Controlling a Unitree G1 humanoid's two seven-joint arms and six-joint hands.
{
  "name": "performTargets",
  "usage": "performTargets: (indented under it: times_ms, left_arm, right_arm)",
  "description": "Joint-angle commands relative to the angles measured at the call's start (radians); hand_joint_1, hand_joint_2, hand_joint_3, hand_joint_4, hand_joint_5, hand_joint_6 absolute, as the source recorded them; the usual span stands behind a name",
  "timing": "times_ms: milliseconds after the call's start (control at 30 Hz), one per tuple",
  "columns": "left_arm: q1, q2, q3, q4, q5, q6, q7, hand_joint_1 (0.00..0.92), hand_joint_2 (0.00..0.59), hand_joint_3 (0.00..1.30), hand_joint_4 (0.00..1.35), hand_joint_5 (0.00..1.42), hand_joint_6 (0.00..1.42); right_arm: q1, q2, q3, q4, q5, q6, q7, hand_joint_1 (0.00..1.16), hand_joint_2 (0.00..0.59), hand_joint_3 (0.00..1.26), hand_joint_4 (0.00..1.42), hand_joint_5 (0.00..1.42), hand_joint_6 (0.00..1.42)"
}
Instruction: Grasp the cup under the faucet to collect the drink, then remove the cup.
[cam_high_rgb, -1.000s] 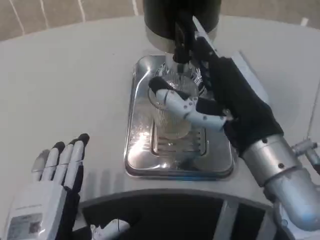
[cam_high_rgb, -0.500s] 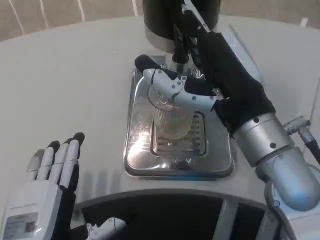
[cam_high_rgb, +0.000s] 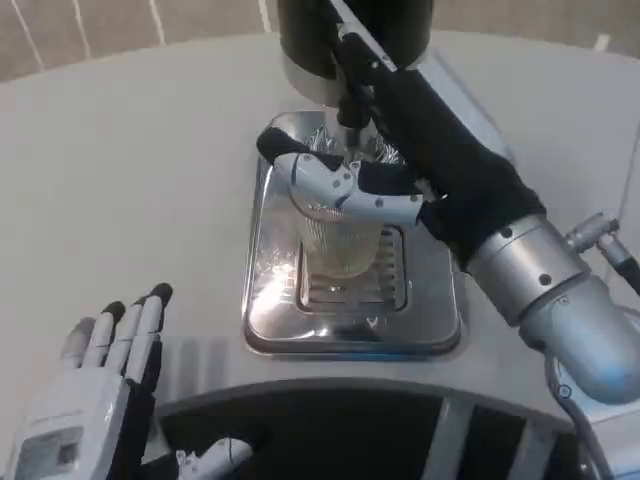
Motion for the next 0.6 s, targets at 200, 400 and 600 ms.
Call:
performTargets:
  times_ms: [200, 400, 600]
  left_arm:
    - [-0.027, -0.016, 0.002, 0.035, -0.010, 0.022, 0.011, 0.000, 0.061, 0.00, 0.00, 0.00, 0.00]
    - [-0.093, -0.025, 0.011, 0.085, -0.021, 0.035, 0.029, 0.000, 0.065, 0.00, 0.00, 0.00, 0.00]
    - [-0.177, -0.029, 0.011, 0.152, -0.021, 0.060, 0.051, 0.000, 0.068, 0.00, 0.00, 0.00, 0.00]
  right_arm:
    - [-0.075, -0.118, 0.126, -0.058, -0.146, 0.016, 0.119, 0.75, 0.378, 0.00, 0.00, 0.00, 0.00]
    - [-0.148, -0.175, 0.206, -0.049, -0.345, -0.007, 0.165, 0.70, 0.374, 0.00, 0.00, 0.00, 0.00]
    - [-0.207, -0.196, 0.264, -0.021, -0.560, -0.028, 0.221, 0.67, 0.381, 0.00, 0.00, 0.00, 0.00]
